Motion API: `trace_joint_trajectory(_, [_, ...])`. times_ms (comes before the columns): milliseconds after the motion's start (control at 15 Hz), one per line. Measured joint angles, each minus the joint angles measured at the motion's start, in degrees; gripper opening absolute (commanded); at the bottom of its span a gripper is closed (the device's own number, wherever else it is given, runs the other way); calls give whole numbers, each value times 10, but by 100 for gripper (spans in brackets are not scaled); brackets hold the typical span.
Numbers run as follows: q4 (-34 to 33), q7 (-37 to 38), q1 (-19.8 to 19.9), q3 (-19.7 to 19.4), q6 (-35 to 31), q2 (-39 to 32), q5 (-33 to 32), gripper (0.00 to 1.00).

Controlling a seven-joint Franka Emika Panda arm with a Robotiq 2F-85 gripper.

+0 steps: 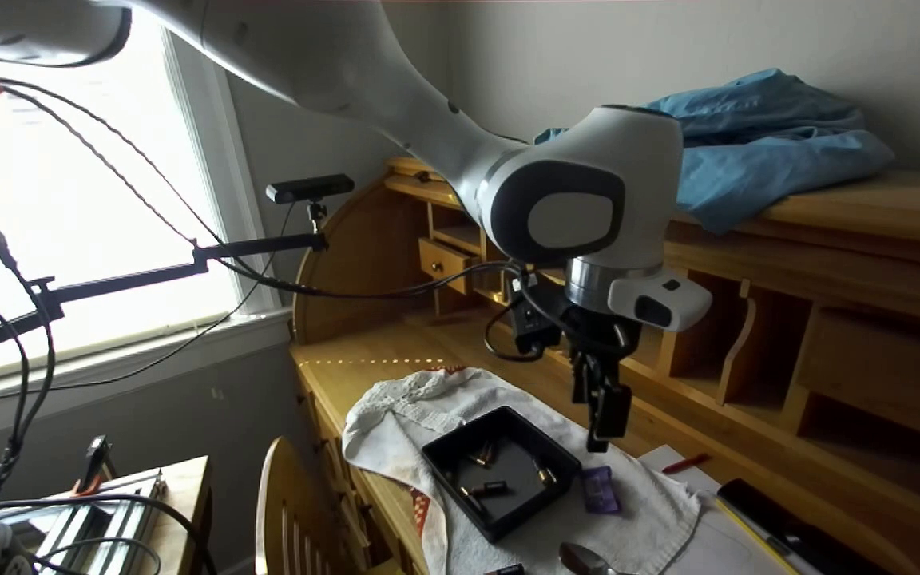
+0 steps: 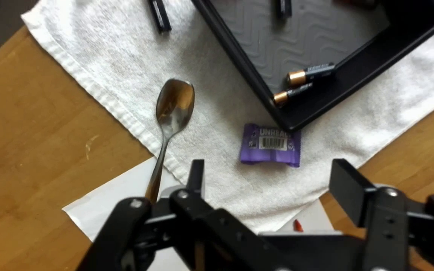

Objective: Remove one brown and one purple object from the box

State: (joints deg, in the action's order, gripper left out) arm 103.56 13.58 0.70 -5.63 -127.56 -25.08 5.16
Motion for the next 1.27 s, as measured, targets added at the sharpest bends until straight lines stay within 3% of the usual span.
trace_joint_trajectory(467, [41, -69, -11, 25, 111, 69, -33, 100])
trace_joint_trajectory(800, [76, -119, -28, 44, 105, 99, -86, 100])
trace_joint_trajectory(1267, [128, -172, -29, 60, 47, 139, -87, 100])
